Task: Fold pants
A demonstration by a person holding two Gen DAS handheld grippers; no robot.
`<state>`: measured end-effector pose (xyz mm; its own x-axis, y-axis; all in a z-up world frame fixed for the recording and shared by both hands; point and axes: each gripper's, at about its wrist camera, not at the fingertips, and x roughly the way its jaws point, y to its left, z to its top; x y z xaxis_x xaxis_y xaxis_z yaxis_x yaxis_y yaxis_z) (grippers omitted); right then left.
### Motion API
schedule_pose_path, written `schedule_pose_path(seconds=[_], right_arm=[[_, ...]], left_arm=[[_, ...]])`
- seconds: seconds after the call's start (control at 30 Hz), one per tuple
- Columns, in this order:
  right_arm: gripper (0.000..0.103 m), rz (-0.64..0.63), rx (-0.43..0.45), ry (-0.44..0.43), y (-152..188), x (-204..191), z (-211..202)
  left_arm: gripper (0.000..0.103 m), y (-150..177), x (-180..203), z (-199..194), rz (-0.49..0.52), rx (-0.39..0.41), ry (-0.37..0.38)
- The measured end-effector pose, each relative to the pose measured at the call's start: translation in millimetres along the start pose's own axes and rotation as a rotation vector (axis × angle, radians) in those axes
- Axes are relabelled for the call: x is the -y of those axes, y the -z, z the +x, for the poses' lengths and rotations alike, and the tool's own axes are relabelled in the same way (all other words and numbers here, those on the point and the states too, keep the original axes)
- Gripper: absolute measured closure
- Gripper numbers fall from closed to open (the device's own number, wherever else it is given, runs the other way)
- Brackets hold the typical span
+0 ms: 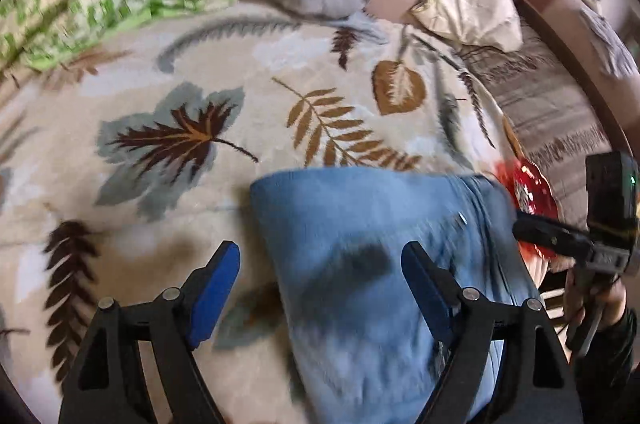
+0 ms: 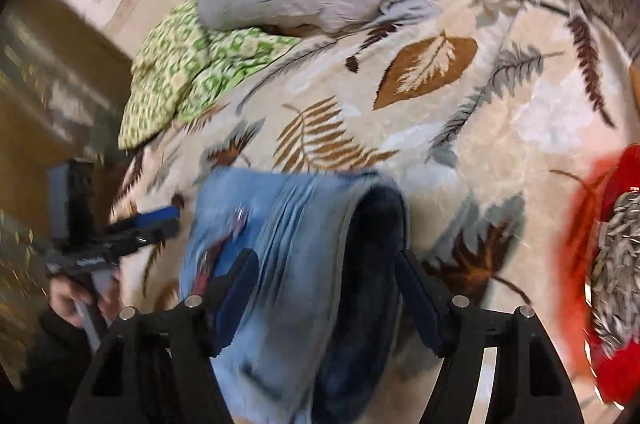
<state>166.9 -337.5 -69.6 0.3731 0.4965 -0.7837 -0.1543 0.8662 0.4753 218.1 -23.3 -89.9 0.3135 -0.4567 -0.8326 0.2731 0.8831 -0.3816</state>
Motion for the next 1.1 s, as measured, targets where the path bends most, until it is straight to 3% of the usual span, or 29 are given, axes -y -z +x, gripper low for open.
schedule_pose_path(seconds=[0.17,0.2,0.23,0.27,0.3,0.33,0.43,0.5,0.63,0.67,0.7,0.73,0.8,0.87,0.9,0.93,1.0,1.1], right_arm=[[0.034,0.06,-0.053,-0.042,-14,11,33],[0.045,0.06,-0.064,-0.048,-13,10,40],[0.065,0.051,-0.067,-0.058,-12,9,43],[0.077,0.032,-0.068,-0.077,-11,6,45],[0.085,0.0,-0.065,-0.093,-10,1,46],[0.085,-0.055,-0.05,-0.068,-7,-8,44],[0.089,-0.125,-0.039,0.006,-3,-19,42],[0.089,-0.152,-0.043,0.073,2,-16,43],[0.089,-0.127,-0.073,0.077,10,-3,54],[0.089,-0.13,-0.068,0.084,10,-4,55],[0.089,-0.133,-0.068,0.09,9,-6,55],[0.087,-0.139,-0.071,0.093,8,-8,55],[0.08,-0.135,-0.067,0.086,7,-8,48],[0.049,-0.115,-0.057,0.057,9,-9,35],[0.016,-0.095,-0.046,0.044,13,-6,24],[0.008,-0.074,-0.026,0.038,19,-1,12],[0.008,-0.04,-0.014,0.005,30,8,-5],[0.008,0.033,-0.075,-0.039,49,21,-10]], left_arm=[[0.02,-11,-12,30,-0.117,-0.028,0.068],[0.02,-11,-14,33,-0.127,-0.03,0.069],[0.021,-11,-14,34,-0.123,-0.033,0.07],[0.024,-11,-12,34,-0.105,-0.034,0.07],[0.042,-11,-9,34,-0.077,-0.04,0.062],[0.061,-11,-7,33,-0.045,-0.047,0.034],[0.07,-9,-8,27,-0.005,-0.048,0.046],[0.07,-7,-13,35,0.016,-0.076,0.021],[0.07,-6,-12,39,0.024,-0.076,-0.006],[0.067,-6,-11,38,0.034,-0.072,-0.015],[0.055,-6,-11,36,0.044,-0.059,-0.034],[0.035,-6,-11,33,0.043,-0.041,-0.056],[0.02,-1,-14,18,0.019,0.017,-0.11],[0.02,7,-14,0,0.018,0.042,-0.063],[0.016,14,-14,-11,0.025,0.048,-0.039],[0.008,20,-14,-17,0.029,0.049,-0.033],[0.003,37,-12,-29,0.021,0.033,-0.028],[0.003,61,-12,-28,-0.017,-0.04,0.046]])
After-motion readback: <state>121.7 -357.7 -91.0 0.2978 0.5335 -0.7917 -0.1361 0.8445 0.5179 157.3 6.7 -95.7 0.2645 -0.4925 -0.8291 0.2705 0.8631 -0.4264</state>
